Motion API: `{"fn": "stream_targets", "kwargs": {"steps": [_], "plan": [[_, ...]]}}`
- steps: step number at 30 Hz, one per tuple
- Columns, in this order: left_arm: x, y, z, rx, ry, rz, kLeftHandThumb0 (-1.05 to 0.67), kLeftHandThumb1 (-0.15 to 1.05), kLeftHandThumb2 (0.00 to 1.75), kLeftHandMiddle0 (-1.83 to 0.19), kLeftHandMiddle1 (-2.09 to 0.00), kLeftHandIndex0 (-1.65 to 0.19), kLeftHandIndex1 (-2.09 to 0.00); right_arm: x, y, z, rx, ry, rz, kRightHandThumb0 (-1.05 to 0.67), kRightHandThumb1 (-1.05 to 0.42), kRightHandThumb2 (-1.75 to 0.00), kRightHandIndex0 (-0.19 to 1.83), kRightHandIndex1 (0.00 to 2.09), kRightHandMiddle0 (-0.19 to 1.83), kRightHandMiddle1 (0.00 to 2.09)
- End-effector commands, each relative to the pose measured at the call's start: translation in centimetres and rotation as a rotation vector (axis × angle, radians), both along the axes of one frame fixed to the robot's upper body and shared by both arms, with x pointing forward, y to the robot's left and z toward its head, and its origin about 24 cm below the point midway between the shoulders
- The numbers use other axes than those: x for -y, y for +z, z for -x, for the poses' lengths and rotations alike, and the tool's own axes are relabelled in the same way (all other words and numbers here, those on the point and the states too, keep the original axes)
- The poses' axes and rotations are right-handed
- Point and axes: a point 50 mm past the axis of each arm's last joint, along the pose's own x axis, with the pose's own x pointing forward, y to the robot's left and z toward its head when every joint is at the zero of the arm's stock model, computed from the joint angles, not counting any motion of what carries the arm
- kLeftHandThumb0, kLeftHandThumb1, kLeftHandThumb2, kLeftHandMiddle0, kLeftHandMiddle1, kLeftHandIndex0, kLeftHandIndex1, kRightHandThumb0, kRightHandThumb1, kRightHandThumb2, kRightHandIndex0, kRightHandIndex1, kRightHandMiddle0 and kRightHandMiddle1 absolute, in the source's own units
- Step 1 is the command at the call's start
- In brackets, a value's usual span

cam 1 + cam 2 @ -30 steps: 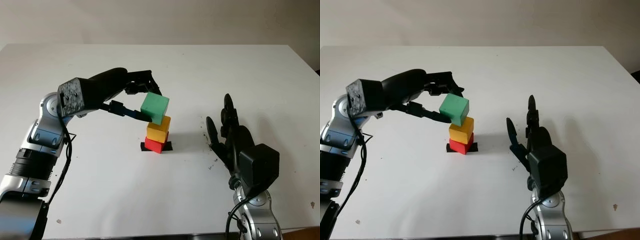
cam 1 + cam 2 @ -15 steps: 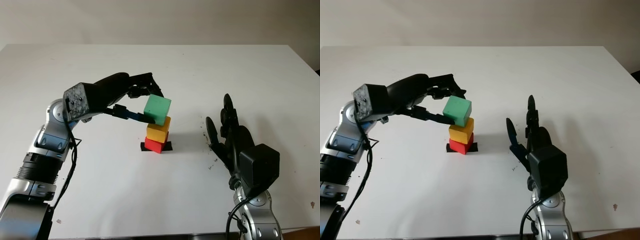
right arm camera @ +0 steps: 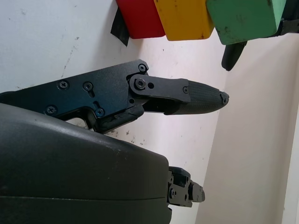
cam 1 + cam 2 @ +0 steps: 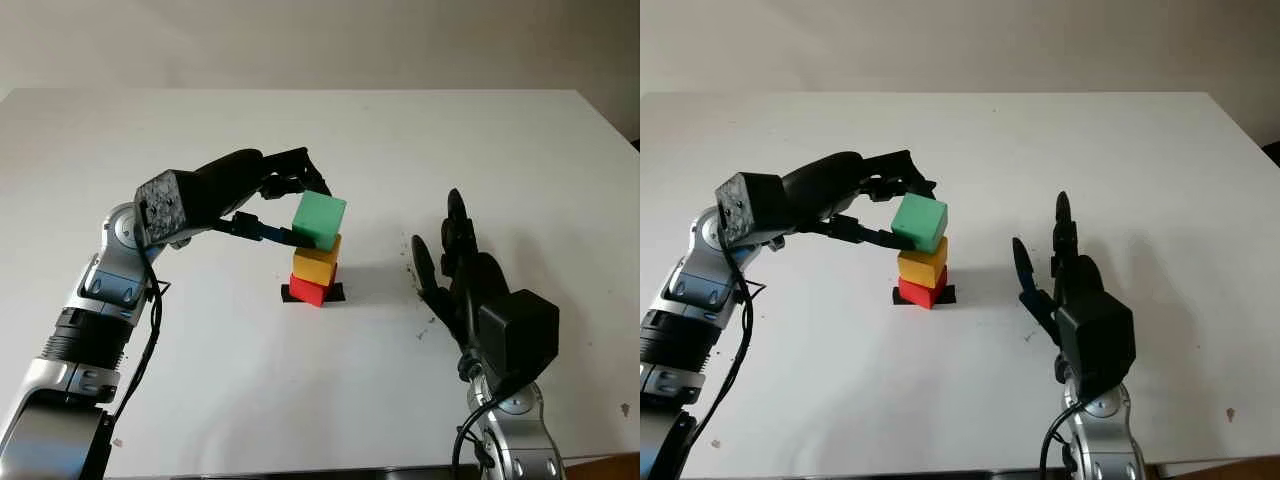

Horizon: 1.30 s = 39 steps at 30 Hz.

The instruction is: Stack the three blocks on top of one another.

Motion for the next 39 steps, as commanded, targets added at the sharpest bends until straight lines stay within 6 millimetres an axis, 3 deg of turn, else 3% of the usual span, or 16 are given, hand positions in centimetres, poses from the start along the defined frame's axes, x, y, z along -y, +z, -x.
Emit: {"fn": "stream_targets", "kwargs": {"steps": [1,17,21,25,29,39], "plan": [[-0.10,0.15,0.14,0.004,-0.006,-0.015,-0.43,1.05,0.09,-0.31,-0.05,-0.22,-1.55,0.05,0.40,0.15,0.025,-0.006,-0.001,-0.65,-1.05,-0.51,-0.09,0.06,-0.04,0.06],[-0.45,0.15,0.29,0.033,-0.002,-0.063,-0.47,1.05,0.08,-0.31,-0.05,-0.25,-1.59,0.09,0.36,0.29,0.031,-0.002,-0.008,-0.65,-1.05,-0.50,-0.09,0.06,-0.04,0.05],[-0.43,0.10,0.27,0.020,0.011,-0.074,-0.48,1.03,0.05,-0.26,-0.04,-0.25,-1.36,0.09,0.41,0.33,0.033,-0.002,-0.007,-0.65,-1.05,-0.50,-0.09,0.06,-0.04,0.05],[-0.50,0.03,0.28,0.000,0.020,-0.092,-0.54,0.99,0.05,-0.08,-0.05,-0.21,-0.79,0.11,0.41,0.32,0.037,0.000,0.003,-0.65,-1.05,-0.50,-0.09,0.06,-0.04,0.06],[-0.57,-0.05,0.38,-0.007,0.017,-0.108,-0.56,0.98,0.05,-0.02,-0.05,-0.26,-0.40,0.08,0.38,0.26,0.033,0.000,-0.012,-0.66,-1.05,-0.50,-0.09,0.05,-0.04,0.05],[-0.45,-0.02,0.67,-0.024,-0.011,-0.142,-0.59,0.96,0.05,0.02,-0.05,-0.20,-0.19,0.04,0.38,0.18,0.030,0.001,-0.022,-0.66,-1.05,-0.49,-0.10,0.05,-0.05,0.05]]}}
